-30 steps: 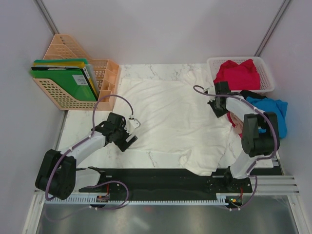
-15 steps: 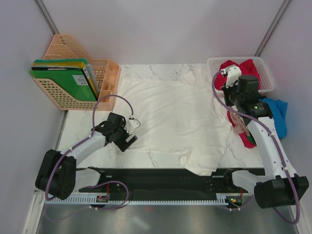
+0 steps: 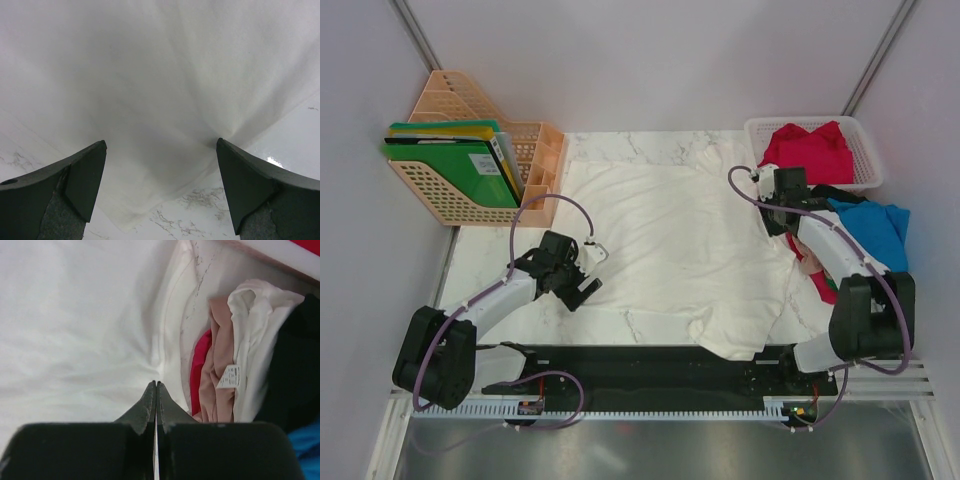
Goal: Fold and stack the t-shirts
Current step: Flatten out the tshirt
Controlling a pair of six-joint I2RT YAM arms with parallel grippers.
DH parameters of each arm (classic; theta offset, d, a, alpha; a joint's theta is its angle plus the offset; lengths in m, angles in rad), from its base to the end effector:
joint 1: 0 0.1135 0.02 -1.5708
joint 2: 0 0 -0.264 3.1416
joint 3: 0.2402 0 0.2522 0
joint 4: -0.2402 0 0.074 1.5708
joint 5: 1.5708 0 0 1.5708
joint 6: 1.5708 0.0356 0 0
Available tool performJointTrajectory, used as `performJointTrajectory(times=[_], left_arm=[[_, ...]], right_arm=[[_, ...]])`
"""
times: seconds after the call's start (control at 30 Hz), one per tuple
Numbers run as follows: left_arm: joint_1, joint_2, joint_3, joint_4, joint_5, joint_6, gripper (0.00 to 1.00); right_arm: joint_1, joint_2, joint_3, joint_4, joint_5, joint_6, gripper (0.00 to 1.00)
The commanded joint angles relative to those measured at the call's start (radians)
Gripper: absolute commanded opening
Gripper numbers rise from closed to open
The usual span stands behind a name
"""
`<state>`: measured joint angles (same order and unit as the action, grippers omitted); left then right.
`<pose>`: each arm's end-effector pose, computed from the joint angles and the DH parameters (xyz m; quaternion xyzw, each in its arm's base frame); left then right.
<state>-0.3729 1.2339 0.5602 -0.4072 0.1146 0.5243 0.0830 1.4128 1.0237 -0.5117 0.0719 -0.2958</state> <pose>0.1969 -0.0814 0.1602 0.4326 0.8667 -0.0371 0.2456 0.2951 0.0220 0.2510 -0.1661 0.9291 -0.0686 0.3231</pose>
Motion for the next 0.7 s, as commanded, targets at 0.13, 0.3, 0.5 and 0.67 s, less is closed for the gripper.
performJointTrajectory(times=[0.13,0.3,0.5,0.67], left_arm=[[-0.004,0.033,-0.04,-0.048,-0.049,0.003,0.98],[-0.004,0.03,-0.042,-0.051,-0.052,0.003,0.98],[-0.004,0.029,-0.046,-0.048,-0.05,0.002,0.98],[-0.004,0.047,-0.037,-0.045,-0.046,0.002,0.98]], right_arm=[[-0.003,0.302,0.226,0.139,0.072,0.027,0.0],[-0.006,0.46,0.341,0.156,0.114,0.052,0.0],[-0.019,0.499,0.348,0.174,0.127,0.053,0.0],[-0.026,0.543,0.311,0.212,0.155,0.04,0.0]])
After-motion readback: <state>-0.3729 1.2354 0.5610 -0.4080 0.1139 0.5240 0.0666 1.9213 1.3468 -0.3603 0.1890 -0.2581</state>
